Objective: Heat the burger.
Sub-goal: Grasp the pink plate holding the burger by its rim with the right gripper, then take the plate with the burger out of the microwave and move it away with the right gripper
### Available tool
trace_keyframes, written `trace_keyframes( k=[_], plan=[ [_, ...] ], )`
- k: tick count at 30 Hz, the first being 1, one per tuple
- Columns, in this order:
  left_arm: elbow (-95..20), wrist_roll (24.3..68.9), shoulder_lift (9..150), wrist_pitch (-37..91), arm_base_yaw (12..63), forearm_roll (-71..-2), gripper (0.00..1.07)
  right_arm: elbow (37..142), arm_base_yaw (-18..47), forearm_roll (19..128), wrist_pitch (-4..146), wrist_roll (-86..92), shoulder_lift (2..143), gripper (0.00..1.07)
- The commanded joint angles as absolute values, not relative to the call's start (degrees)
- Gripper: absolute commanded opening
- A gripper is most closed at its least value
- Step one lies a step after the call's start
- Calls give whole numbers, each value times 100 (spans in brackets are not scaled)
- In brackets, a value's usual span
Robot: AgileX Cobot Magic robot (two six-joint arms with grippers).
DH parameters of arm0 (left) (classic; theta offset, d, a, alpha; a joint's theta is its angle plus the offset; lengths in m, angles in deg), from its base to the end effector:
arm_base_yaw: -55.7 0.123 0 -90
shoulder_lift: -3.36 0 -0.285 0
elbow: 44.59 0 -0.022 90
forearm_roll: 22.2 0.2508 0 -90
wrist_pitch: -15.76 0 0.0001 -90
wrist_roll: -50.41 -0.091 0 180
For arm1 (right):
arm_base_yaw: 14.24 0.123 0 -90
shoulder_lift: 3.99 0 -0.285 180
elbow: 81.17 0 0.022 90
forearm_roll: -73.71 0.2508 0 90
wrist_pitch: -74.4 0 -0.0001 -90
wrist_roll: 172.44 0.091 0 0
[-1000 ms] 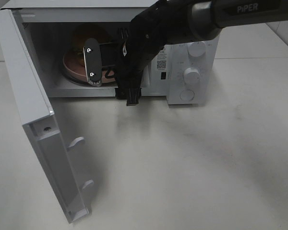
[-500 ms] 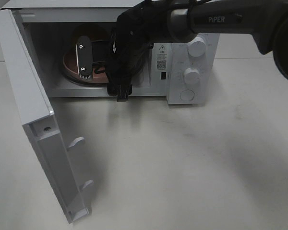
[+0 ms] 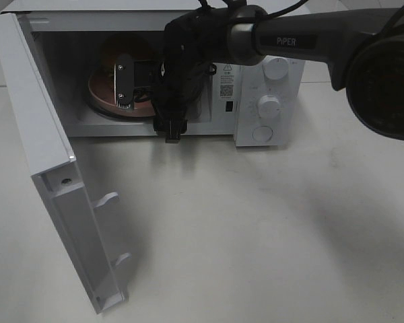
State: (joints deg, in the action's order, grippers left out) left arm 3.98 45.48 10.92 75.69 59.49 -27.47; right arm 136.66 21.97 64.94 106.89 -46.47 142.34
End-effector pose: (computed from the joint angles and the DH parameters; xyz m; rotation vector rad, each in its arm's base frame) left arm -0.0045 -0.0076 0.2787 0.0238 2.0221 -0.0134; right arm 0.4396 0.3126 0.1521 -1.8381 1.6557 -0.2920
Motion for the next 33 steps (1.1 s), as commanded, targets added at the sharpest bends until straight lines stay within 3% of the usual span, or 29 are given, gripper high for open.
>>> trace_keyframes(
  k=[1, 2, 5, 6, 7, 8, 9, 10, 25, 33],
  plan=[
    [415, 4582, 972, 7523, 5954, -2781, 98, 13729, 2185, 6528, 10740, -4699, 14262, 73],
    [415, 4582, 972, 7523, 5954, -2781, 98, 13729, 2185, 6528, 10740, -4699, 14262, 73],
    [415, 4582, 972, 7523, 5954, -2781, 98, 13729, 2185, 6534, 10740, -4877, 14262, 50],
    [415, 4582, 972, 7523, 5954, -2781, 98, 13729, 2185, 6534, 10740, -4877, 14262, 50],
    [415, 4582, 972, 7523, 5954, -2781, 98, 13729, 2185, 6534, 10763, -4894, 14262, 32],
    [415, 4582, 972, 7523, 5954, -2781, 98, 13729, 2185, 6534, 10763, -4894, 14262, 32],
    [415, 4582, 972, 7523, 5954, -2781, 98, 13729, 2185, 6551, 10826, -4877, 14262, 10],
    [415, 4582, 972, 7523, 5954, -2781, 98, 13729, 2185, 6557, 10866, -4871, 14262, 2],
    [415, 4582, 972, 7523, 5954, -2781, 98, 13563, 2288, 6752, 11256, -5501, 14102, 0],
    [415, 4582, 972, 7523, 5954, -2781, 98, 12618, 2414, 6672, 10534, -6045, 13506, 0]
  ],
)
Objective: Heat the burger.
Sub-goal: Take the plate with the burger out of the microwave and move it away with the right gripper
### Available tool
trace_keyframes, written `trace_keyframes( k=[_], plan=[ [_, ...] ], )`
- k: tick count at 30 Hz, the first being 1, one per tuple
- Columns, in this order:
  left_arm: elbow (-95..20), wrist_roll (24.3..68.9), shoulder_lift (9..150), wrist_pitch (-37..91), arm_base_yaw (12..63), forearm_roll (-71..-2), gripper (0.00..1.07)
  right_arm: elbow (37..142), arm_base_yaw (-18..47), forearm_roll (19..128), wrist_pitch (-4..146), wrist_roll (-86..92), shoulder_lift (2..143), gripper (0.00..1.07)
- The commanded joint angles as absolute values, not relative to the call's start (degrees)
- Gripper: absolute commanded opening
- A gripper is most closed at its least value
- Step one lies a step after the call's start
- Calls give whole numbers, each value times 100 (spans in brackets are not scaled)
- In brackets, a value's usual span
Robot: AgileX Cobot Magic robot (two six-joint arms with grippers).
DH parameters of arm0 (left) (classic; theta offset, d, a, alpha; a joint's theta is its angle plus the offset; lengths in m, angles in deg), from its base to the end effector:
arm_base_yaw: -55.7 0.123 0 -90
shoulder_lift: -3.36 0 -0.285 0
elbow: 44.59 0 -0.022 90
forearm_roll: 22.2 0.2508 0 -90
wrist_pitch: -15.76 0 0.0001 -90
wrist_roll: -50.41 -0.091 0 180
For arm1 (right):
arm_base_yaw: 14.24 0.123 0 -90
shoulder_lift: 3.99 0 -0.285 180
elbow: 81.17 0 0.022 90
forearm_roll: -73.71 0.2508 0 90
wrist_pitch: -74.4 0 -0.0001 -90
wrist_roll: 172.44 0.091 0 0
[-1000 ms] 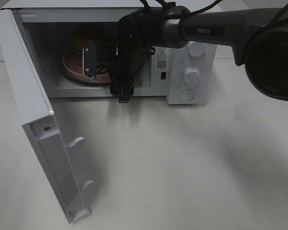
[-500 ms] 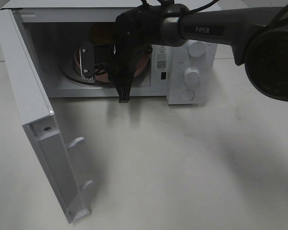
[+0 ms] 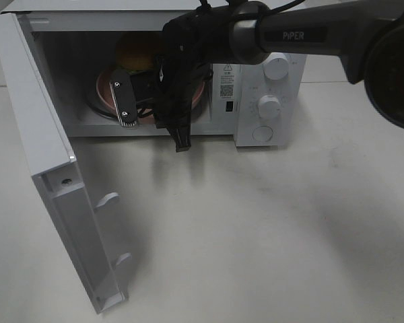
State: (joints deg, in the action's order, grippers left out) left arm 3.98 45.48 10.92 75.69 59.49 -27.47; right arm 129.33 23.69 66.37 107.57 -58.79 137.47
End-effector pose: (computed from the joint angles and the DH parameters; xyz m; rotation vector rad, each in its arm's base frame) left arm -0.0045 -0.0076 0.2787 0.0238 2.0221 -0.0134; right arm 0.4128 0.3136 0.1580 -2.0701 1.4731 -0.3308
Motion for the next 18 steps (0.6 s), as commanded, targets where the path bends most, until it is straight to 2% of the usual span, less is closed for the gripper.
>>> trace_keyframes(
  k=[1, 9, 18],
  plan=[
    [415, 4582, 972, 7523, 5954, -2781, 98, 12618, 2414, 6672, 10534, -6045, 13506, 0],
    [415, 4582, 972, 7523, 5954, -2781, 98, 11357, 2414, 6632, 9514, -6601, 12773, 0],
    [415, 4582, 972, 7523, 5954, -2781, 98, 10761, 2414, 6637, 9256, -6670, 12309, 0]
  ],
)
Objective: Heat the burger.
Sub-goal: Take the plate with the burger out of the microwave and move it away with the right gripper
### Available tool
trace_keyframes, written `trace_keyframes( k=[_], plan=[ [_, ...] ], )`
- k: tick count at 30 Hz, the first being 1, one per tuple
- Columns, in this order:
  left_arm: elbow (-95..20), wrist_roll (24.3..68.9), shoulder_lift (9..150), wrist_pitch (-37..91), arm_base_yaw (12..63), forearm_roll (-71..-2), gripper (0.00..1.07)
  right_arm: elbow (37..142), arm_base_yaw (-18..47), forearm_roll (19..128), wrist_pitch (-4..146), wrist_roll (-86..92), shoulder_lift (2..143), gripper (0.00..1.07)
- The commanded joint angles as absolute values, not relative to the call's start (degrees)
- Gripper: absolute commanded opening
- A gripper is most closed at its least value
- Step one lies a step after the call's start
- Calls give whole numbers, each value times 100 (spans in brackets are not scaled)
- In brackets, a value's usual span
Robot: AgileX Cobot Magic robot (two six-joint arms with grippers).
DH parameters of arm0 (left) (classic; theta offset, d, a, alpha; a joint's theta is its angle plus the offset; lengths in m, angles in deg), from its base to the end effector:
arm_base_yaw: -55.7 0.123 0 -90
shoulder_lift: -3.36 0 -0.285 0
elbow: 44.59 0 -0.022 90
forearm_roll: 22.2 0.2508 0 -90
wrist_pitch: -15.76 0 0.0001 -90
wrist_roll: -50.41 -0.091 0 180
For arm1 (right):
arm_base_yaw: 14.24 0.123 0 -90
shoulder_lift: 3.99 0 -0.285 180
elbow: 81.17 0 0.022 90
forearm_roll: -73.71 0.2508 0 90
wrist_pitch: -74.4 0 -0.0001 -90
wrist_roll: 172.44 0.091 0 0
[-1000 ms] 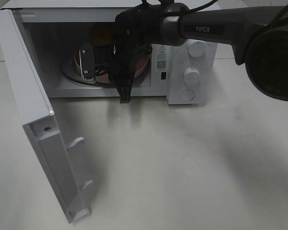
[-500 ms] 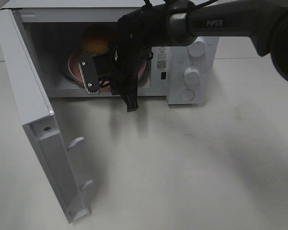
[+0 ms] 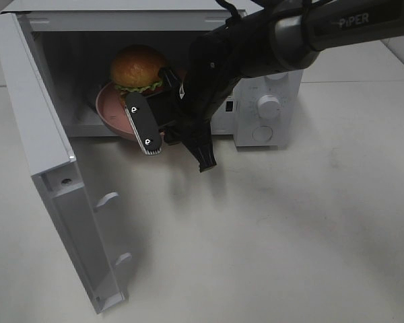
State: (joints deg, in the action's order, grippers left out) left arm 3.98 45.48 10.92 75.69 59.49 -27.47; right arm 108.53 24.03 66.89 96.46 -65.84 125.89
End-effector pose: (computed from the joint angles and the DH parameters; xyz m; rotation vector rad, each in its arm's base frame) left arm -0.0045 -0.0076 0.2787 0.0238 2.0221 -0.0134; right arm 0.3687 0.2857 0.1628 -2.1456 1.3118 -0.3581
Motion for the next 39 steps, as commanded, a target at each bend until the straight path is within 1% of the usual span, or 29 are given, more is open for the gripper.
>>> trace_keyframes(
  k=[1, 9, 16, 39],
  plan=[
    [415, 4582, 972, 7523, 5954, -2781, 98, 10704, 2414, 6637, 9245, -6670, 12257, 0],
    [415, 4582, 972, 7523, 5954, -2781, 98, 10137, 2414, 6695, 8964, -6670, 11804, 0],
    [415, 4582, 972, 7523, 5954, -2781, 98, 9260, 2414, 6706, 8489, -6670, 11174, 0],
    [415, 4582, 972, 7523, 5954, -2781, 98, 7283, 2414, 6632, 8214, -6670, 9432, 0]
  ],
)
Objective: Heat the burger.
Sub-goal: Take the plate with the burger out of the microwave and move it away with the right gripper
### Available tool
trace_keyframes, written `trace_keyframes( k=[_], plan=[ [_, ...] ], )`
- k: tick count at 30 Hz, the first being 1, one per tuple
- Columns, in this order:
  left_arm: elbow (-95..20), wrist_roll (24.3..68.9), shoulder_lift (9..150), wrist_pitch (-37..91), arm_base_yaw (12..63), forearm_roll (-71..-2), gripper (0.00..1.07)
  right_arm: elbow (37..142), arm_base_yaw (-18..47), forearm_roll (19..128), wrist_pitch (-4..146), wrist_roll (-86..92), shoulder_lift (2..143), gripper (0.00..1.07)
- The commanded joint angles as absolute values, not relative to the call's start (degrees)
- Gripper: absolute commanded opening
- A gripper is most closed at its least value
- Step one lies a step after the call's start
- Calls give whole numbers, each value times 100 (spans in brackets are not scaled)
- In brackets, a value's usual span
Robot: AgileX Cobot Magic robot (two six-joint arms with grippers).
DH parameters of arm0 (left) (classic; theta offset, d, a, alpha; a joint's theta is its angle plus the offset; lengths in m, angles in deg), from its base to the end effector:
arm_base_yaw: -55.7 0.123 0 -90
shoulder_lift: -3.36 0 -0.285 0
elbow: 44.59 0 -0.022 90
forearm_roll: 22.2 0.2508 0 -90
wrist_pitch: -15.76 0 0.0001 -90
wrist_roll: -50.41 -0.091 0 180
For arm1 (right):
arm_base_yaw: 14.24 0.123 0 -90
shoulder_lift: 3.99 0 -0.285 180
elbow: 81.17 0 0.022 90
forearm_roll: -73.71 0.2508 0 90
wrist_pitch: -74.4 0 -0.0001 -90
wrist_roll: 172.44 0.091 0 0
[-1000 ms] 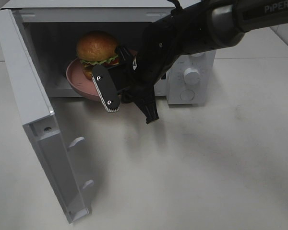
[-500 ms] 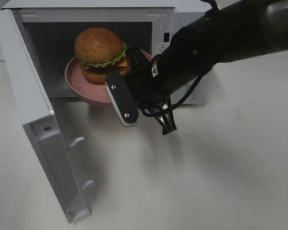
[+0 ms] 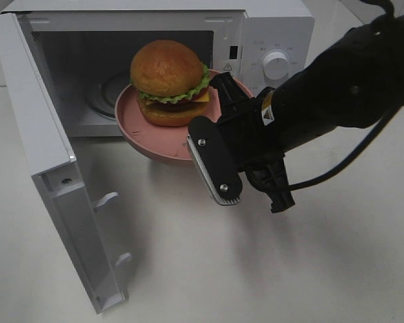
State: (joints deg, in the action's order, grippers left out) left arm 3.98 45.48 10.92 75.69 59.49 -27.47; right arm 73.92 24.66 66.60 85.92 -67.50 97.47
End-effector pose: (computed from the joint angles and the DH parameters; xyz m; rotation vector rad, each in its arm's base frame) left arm -0.0045 -0.0076 0.2787 0.0238 2.0221 -0.0134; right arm 0.2603 0.2071 0.2038 -2.1166 1.2127 -0.3740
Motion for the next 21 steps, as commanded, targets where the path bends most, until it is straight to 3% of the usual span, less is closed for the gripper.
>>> trace_keyframes(
  k=[1, 21],
  plan=[
    [415, 4582, 972, 7523, 5954, -2781, 98, 7283, 2414, 6632, 8214, -6670, 9432, 0],
    [415, 4582, 972, 7523, 5954, -2781, 98, 5960, 2414, 6632, 8426, -6670, 7966, 0]
  ],
)
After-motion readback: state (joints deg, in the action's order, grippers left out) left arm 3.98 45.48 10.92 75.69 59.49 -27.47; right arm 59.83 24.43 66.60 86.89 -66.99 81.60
